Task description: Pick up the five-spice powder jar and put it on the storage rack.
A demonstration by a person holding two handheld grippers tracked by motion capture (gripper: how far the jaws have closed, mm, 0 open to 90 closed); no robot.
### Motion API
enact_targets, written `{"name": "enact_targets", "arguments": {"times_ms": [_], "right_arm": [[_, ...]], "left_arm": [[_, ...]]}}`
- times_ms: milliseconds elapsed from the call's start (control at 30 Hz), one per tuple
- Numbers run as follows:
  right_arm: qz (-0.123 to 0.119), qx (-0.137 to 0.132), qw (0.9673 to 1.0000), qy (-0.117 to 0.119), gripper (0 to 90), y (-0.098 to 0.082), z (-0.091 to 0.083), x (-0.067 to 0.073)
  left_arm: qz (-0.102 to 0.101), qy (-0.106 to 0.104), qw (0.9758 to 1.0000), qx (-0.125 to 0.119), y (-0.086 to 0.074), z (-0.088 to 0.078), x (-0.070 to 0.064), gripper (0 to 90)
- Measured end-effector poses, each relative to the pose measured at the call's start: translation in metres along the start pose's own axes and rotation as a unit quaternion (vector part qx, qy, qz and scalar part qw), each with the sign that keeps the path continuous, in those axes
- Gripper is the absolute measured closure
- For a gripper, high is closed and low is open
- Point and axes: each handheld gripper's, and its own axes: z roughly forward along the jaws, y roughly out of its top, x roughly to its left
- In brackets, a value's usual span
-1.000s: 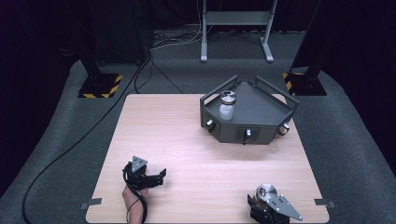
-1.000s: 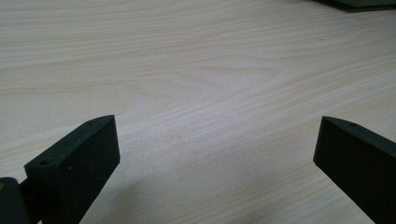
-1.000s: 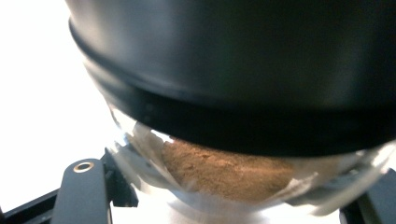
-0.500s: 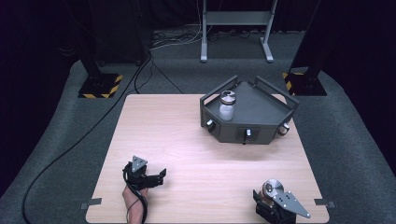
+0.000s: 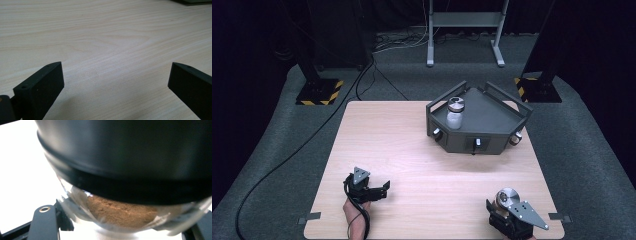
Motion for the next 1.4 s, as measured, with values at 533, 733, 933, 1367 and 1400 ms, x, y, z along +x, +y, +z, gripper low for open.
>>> {"name": "enact_targets", "arguments": {"times_ms": [533, 733, 933, 1367, 1400], "right_arm": [[-0.008, -0.009, 0.9999, -0.003, 30.0, 0.017, -0.003, -0.008], [-0.012, -0.012, 0.9998, -0.005, 30.0, 0.022, -0.003, -0.012], [-0.016, -0.015, 0.9997, -0.008, 30.0, 0.028, -0.003, -0.014], [-0.024, -0.014, 0.9996, -0.010, 30.0, 0.042, -0.001, -0.018], [-0.024, -0.015, 0.9996, -0.010, 30.0, 0.042, -0.001, -0.018]], "left_arm": [[0.001, -0.001, 1.0000, 0.001, 0.000, 0.000, 0.000, 0.2], [0.001, -0.001, 1.0000, 0.001, 0.000, 0.000, 0.000, 0.2], [0.001, -0.001, 1.0000, 0.001, 0.000, 0.000, 0.000, 0.2], [-0.001, -0.002, 1.0000, 0.000, 0.000, 0.000, 0.001, 0.2], [-0.001, -0.002, 1.0000, 0.000, 0.000, 0.000, 0.001, 0.2]]}}
